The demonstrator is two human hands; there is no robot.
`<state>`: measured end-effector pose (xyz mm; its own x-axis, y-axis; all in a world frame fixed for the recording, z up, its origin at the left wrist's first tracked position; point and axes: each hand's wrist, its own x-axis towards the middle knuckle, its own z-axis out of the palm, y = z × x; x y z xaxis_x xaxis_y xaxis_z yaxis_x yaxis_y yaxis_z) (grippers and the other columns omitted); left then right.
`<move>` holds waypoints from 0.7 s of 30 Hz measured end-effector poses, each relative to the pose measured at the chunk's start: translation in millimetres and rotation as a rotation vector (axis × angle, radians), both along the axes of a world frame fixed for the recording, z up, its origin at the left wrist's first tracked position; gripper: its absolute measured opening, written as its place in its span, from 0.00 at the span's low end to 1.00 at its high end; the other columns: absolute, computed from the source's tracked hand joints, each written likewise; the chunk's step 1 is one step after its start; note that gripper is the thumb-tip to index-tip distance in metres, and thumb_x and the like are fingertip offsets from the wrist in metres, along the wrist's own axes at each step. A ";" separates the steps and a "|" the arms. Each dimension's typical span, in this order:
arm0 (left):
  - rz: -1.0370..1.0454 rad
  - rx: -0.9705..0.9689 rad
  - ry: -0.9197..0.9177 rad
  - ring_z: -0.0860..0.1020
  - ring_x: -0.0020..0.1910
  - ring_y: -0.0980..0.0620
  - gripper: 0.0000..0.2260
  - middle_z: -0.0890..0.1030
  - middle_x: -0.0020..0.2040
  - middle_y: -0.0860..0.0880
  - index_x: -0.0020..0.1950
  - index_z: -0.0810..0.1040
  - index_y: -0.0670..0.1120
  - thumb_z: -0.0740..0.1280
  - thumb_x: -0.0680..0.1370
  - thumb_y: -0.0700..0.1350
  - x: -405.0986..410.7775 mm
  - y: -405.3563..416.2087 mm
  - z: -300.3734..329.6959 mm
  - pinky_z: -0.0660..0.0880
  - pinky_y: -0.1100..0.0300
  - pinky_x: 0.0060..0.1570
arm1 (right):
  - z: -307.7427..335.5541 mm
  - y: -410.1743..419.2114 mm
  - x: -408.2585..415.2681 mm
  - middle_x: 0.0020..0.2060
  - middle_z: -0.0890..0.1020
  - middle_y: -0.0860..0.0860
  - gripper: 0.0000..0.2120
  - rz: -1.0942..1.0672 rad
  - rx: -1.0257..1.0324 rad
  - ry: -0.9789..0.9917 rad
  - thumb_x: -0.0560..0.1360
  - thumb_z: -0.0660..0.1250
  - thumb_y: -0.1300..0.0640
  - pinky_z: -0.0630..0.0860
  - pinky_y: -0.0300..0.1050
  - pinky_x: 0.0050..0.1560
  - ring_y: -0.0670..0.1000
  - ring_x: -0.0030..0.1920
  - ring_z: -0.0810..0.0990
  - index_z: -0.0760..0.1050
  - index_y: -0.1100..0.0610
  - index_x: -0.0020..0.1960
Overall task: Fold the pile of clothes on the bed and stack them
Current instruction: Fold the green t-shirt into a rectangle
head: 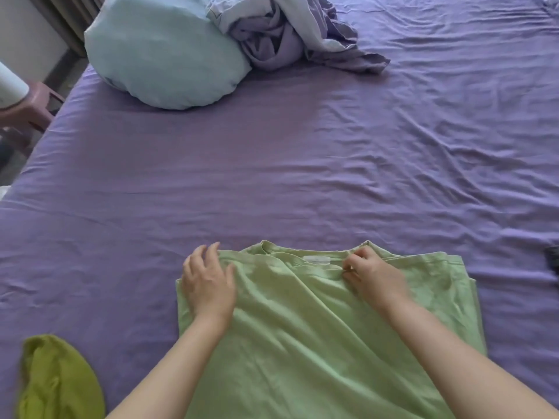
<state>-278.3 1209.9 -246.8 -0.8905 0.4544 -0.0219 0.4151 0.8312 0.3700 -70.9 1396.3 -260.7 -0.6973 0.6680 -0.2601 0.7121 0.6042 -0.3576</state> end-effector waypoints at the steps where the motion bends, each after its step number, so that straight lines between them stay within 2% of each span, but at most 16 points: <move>1: 0.083 -0.034 -0.049 0.65 0.67 0.39 0.22 0.70 0.68 0.40 0.69 0.71 0.42 0.69 0.76 0.46 -8.0 -8.7 -0.1 0.61 0.48 0.65 | 0.9 -0.6 -0.7 0.57 0.74 0.46 0.09 -0.006 -0.001 0.029 0.78 0.63 0.50 0.69 0.42 0.38 0.53 0.49 0.79 0.76 0.51 0.55; 3: 0.179 -0.096 -0.141 0.64 0.67 0.40 0.24 0.70 0.68 0.40 0.69 0.72 0.43 0.69 0.76 0.52 -21.0 -19.5 0.5 0.60 0.50 0.65 | 6.2 -2.7 -0.8 0.54 0.77 0.46 0.08 -0.020 -0.004 0.078 0.78 0.63 0.51 0.71 0.44 0.38 0.54 0.47 0.79 0.77 0.52 0.53; 5: 0.187 -0.104 -0.184 0.63 0.66 0.41 0.19 0.70 0.66 0.42 0.63 0.77 0.46 0.69 0.76 0.54 -28.6 -21.4 -0.8 0.62 0.51 0.64 | 13.0 -4.3 0.8 0.51 0.80 0.46 0.08 -0.048 -0.003 0.105 0.78 0.63 0.51 0.72 0.46 0.39 0.55 0.48 0.80 0.80 0.51 0.52; 9: 0.167 0.047 -0.097 0.66 0.62 0.40 0.08 0.74 0.61 0.42 0.51 0.83 0.46 0.69 0.76 0.47 -29.0 -19.9 -2.1 0.65 0.51 0.59 | 23.4 -8.1 4.7 0.46 0.83 0.50 0.07 -0.080 0.040 0.128 0.77 0.66 0.53 0.75 0.50 0.39 0.57 0.46 0.81 0.80 0.54 0.51; 11: 0.189 0.179 -0.065 0.70 0.58 0.40 0.06 0.76 0.57 0.42 0.51 0.81 0.43 0.67 0.78 0.44 -25.7 -24.1 -1.0 0.67 0.50 0.56 | 23.9 -8.5 5.3 0.44 0.82 0.53 0.07 -0.093 0.059 0.141 0.77 0.65 0.56 0.75 0.52 0.39 0.59 0.45 0.81 0.79 0.57 0.51; 14: 0.238 0.288 -0.219 0.75 0.49 0.41 0.06 0.78 0.47 0.47 0.52 0.73 0.46 0.59 0.82 0.47 -29.4 -32.7 -1.3 0.68 0.51 0.44 | 21.5 -2.8 1.6 0.46 0.81 0.57 0.05 -0.107 0.042 0.179 0.78 0.63 0.60 0.71 0.51 0.42 0.60 0.48 0.79 0.76 0.61 0.50; 16: 0.258 0.244 -0.225 0.74 0.44 0.42 0.08 0.78 0.46 0.46 0.52 0.69 0.46 0.55 0.83 0.49 -38.2 -35.2 -2.5 0.68 0.52 0.40 | 17.9 4.3 -1.6 0.45 0.79 0.60 0.04 -0.168 0.017 0.223 0.78 0.62 0.63 0.70 0.52 0.45 0.62 0.48 0.78 0.75 0.63 0.49; 18: 0.246 0.139 -0.173 0.72 0.42 0.43 0.09 0.78 0.49 0.43 0.53 0.67 0.45 0.52 0.84 0.49 -47.2 -34.9 -6.1 0.65 0.52 0.39 | 13.9 9.1 -4.1 0.46 0.79 0.62 0.05 -0.263 0.002 0.231 0.78 0.61 0.63 0.68 0.52 0.46 0.62 0.48 0.76 0.75 0.64 0.49; 21: 0.215 -0.006 -0.102 0.76 0.48 0.39 0.10 0.76 0.55 0.43 0.56 0.68 0.43 0.52 0.84 0.47 -50.8 -31.7 -10.8 0.63 0.52 0.40 | 7.6 4.0 -4.8 0.51 0.79 0.63 0.08 -0.315 -0.024 0.224 0.77 0.61 0.69 0.67 0.51 0.53 0.63 0.54 0.76 0.76 0.66 0.54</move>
